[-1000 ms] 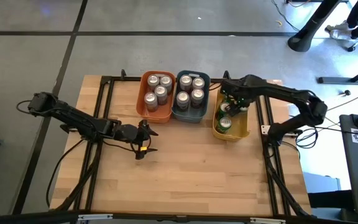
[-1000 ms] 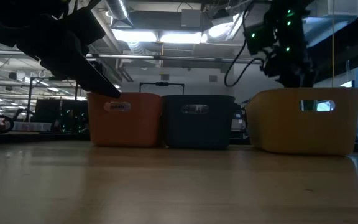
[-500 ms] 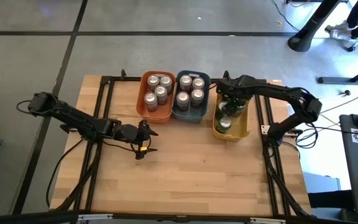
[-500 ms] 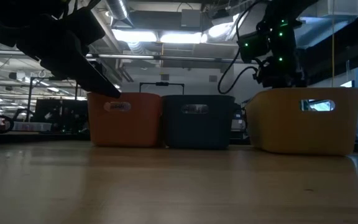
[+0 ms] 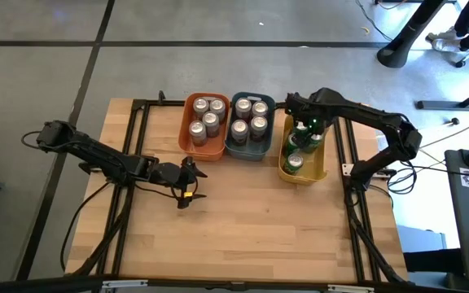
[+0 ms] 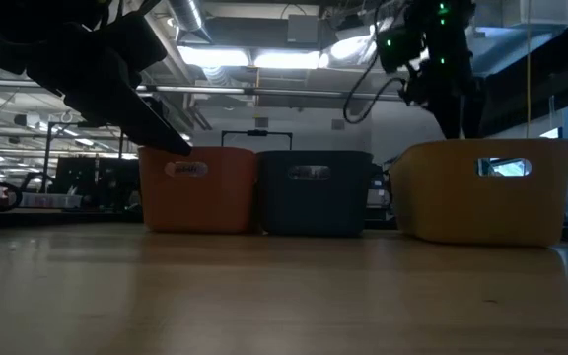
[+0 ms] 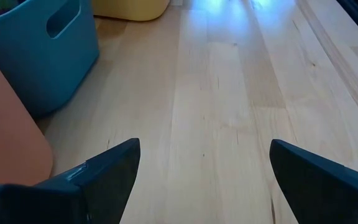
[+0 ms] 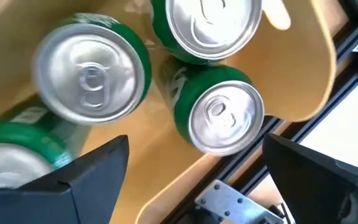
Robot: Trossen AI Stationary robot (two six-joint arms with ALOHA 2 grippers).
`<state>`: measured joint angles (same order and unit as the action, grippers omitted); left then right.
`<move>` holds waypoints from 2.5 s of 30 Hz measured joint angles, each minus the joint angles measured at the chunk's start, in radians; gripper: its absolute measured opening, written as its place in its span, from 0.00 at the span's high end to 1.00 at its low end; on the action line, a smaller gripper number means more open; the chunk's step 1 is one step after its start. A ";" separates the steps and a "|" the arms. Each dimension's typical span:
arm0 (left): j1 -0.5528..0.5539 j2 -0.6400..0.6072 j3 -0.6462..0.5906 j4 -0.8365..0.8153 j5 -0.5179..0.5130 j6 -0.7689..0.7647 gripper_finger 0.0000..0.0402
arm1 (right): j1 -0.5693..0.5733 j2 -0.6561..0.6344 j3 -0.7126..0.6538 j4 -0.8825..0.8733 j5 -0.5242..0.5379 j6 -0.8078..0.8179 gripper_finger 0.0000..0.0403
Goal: Sort soda cans
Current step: Adjust the yellow bin
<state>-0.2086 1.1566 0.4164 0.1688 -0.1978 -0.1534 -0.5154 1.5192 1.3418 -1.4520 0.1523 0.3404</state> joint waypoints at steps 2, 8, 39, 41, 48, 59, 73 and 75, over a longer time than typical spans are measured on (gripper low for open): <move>0.000 0.000 0.000 0.000 0.000 -0.002 0.14 | 0.017 0.000 0.041 -0.026 -0.004 0.011 0.09; 0.000 0.000 0.000 0.000 0.000 -0.001 0.14 | 0.119 -0.001 0.142 -0.112 -0.048 0.078 0.09; 0.000 0.000 0.000 0.000 0.000 0.010 0.14 | 0.877 0.020 0.164 -0.023 0.124 0.385 0.09; 0.000 0.000 0.000 -0.001 0.000 0.017 0.14 | 0.886 0.020 0.137 -0.042 0.124 0.386 0.09; -0.001 0.000 0.000 -0.005 0.000 0.003 0.14 | 0.889 0.010 -0.055 -0.036 0.116 0.388 0.23; -0.001 0.000 0.000 -0.027 0.000 0.000 0.14 | 0.888 0.010 -0.235 0.098 0.090 0.362 0.52; -0.001 0.000 0.000 -0.026 0.000 -0.003 0.14 | 0.881 0.010 -0.270 0.099 0.211 0.265 0.98; -0.001 0.000 0.000 -0.025 0.000 -0.003 0.14 | 0.876 0.010 -0.270 0.104 0.226 0.254 0.98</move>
<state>-0.2096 1.1568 0.4164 0.1440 -0.1974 -0.1566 0.3602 1.5291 1.0718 -1.3480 0.3785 0.5942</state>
